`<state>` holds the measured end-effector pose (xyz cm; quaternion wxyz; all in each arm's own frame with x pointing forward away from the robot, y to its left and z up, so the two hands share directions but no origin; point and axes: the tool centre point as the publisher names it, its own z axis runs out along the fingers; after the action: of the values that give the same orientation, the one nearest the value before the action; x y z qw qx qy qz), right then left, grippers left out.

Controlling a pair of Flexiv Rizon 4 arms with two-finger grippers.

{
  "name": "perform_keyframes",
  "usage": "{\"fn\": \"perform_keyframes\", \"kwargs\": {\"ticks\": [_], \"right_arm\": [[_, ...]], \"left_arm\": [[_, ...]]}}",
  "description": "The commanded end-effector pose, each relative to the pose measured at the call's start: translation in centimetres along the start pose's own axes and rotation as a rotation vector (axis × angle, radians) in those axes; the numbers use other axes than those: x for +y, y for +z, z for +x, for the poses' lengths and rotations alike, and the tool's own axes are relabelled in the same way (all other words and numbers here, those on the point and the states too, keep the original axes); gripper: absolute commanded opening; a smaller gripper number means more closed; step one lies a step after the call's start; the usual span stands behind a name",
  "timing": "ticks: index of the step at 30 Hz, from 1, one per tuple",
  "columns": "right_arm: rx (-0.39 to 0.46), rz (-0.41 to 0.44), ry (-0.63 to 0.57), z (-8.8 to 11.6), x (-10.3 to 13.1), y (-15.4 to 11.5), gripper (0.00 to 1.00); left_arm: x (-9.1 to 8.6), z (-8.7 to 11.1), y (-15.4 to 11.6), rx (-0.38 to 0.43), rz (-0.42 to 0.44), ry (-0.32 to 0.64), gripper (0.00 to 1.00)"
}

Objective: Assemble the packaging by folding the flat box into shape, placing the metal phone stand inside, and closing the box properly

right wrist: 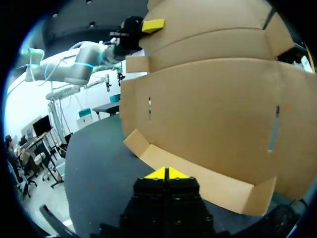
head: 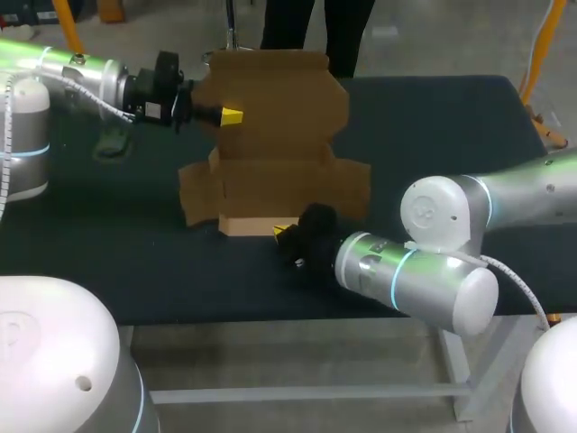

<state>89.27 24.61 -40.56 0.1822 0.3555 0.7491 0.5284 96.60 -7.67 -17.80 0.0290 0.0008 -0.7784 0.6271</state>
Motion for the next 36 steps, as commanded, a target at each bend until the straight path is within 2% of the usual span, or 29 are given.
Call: {"fn": "perform_keyframes", "kwargs": {"ticks": [1,36], "right_arm": [[-0.034,0.001,-0.005,0.1,-0.5,1.3,0.00],[-0.077,-0.014,0.002,-1.5,-1.7,3.4,0.00]], "left_arm": [[0.1,0.0,-0.1,0.003,-0.002,0.000,0.00],[0.1,0.0,-0.1,0.003,-0.002,0.000,0.00]]}}
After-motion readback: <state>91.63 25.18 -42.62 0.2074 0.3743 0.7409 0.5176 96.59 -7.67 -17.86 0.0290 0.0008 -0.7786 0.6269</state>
